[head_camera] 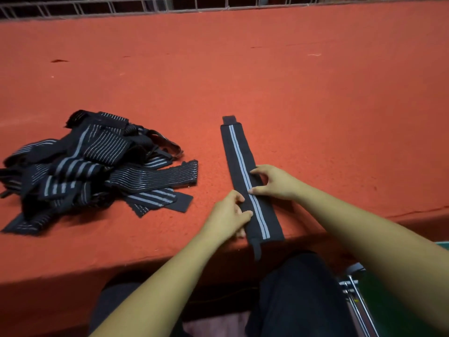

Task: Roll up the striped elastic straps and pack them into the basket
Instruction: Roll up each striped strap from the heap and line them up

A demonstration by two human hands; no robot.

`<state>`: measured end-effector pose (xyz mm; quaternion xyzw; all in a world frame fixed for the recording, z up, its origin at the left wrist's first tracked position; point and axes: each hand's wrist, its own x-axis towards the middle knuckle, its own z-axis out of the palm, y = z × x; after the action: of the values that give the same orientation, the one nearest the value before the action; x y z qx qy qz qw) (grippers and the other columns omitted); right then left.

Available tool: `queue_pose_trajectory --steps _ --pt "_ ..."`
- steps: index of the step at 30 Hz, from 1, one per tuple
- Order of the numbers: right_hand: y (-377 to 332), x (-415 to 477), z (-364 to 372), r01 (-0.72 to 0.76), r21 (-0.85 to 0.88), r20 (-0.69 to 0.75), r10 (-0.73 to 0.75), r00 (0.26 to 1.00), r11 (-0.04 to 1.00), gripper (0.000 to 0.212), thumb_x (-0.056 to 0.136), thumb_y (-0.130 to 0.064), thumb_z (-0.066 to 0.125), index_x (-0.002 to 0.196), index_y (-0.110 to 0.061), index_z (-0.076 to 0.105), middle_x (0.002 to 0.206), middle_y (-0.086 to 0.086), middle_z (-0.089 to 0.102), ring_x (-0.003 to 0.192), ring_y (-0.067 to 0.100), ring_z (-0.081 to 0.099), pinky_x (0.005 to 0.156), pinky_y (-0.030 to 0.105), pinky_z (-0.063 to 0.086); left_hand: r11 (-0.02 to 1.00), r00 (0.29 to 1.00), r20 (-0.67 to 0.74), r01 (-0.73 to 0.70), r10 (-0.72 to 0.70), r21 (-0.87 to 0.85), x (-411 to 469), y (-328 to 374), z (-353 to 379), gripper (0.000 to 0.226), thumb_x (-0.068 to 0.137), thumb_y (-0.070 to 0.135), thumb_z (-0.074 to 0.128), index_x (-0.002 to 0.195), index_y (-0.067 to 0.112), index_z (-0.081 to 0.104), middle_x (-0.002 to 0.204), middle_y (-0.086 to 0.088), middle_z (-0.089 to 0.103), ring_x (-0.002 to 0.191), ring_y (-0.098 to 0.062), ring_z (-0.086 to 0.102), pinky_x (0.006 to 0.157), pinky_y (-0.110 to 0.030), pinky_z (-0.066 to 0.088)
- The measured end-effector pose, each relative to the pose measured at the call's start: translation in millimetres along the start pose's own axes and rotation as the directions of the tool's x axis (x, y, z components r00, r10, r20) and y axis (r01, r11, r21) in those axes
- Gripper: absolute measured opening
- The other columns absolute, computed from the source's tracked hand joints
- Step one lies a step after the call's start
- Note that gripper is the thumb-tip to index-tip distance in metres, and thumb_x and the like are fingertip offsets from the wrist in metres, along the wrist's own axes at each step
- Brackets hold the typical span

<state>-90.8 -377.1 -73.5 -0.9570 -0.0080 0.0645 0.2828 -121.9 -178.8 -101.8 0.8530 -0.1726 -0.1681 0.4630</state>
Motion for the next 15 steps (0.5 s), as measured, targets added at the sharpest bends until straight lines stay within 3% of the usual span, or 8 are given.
queue_pose_trajectory --steps 2,4,7,10,12,15 --pt "2.8 -9.0 7.8 0.019 -0.031 -0.025 -0.019 0.999 0.999 0.072 0.085 -0.039 0.077 0.145 -0.011 0.050 0.156 0.007 0.040 0.143 0.020 0.036 0.117 0.027 0.025 0.944 0.995 -0.025 -0.080 0.093 0.320 -0.6 1.5 -3.1 0.027 0.088 0.026 0.070 0.109 0.020 0.055 0.078 -0.003 0.067 0.073 -0.023 0.066 0.070 -0.034 0.051" --pt "5.0 -13.6 12.6 0.023 -0.062 -0.050 -0.026 0.998 0.998 0.072 0.087 -0.042 0.073 0.147 -0.013 0.047 0.159 0.008 0.034 0.148 0.020 0.030 0.120 0.031 0.021 0.922 0.993 -0.011 -0.105 0.117 0.372 -3.1 2.3 -11.0 0.027 0.087 0.032 0.071 0.108 0.021 0.058 0.080 -0.001 0.066 0.086 -0.026 0.065 0.078 -0.037 0.051" --pt "1.1 -11.3 9.7 0.022 -0.086 -0.054 -0.026 0.998 0.996 0.071 0.086 -0.041 0.074 0.145 -0.011 0.049 0.157 0.009 0.037 0.145 0.020 0.033 0.118 0.029 0.023 0.897 0.980 -0.059 -0.147 0.188 0.417 -5.9 -4.2 -33.5 0.017 0.089 0.031 0.067 0.103 0.024 0.059 0.076 0.007 0.064 0.081 -0.021 0.064 0.075 -0.039 0.053" --pt "-13.1 -2.2 5.5 0.041 -0.076 -0.062 -0.046 0.997 0.996 0.074 0.080 -0.034 0.080 0.144 -0.012 0.049 0.156 0.007 0.038 0.146 0.018 0.033 0.118 0.028 0.024 0.851 0.923 -0.183 -0.217 0.339 0.479 -5.5 -22.8 -67.1 0.013 0.088 0.026 0.062 0.100 0.024 0.057 0.074 0.008 0.060 0.078 -0.018 0.059 0.075 -0.041 0.051" --pt "-29.6 5.3 8.8 0.065 -0.046 -0.051 -0.067 0.996 0.997 0.080 0.078 -0.032 0.083 0.146 -0.013 0.047 0.155 0.006 0.039 0.146 0.019 0.032 0.118 0.028 0.025 0.798 0.871 -0.246 -0.234 0.426 0.555 -4.2 -38.2 -91.5 0.015 0.087 0.021 0.062 0.101 0.018 0.059 0.085 0.003 0.059 0.086 -0.021 0.056 0.082 -0.044 0.049" --pt "-60.6 18.4 26.1 0.084 0.020 0.002 -0.084 0.996 0.996 0.088 0.076 -0.031 0.085 0.150 -0.011 0.040 0.155 0.007 0.039 0.143 0.019 0.037 0.116 0.025 0.027 0.718 0.828 -0.340 -0.105 0.447 0.688 -5.7 -67.7 -120.4 0.037 0.081 0.027 0.066 0.113 0.011 0.059 0.108 -0.006 0.055 0.101 -0.029 0.053 0.091 -0.048 0.047"
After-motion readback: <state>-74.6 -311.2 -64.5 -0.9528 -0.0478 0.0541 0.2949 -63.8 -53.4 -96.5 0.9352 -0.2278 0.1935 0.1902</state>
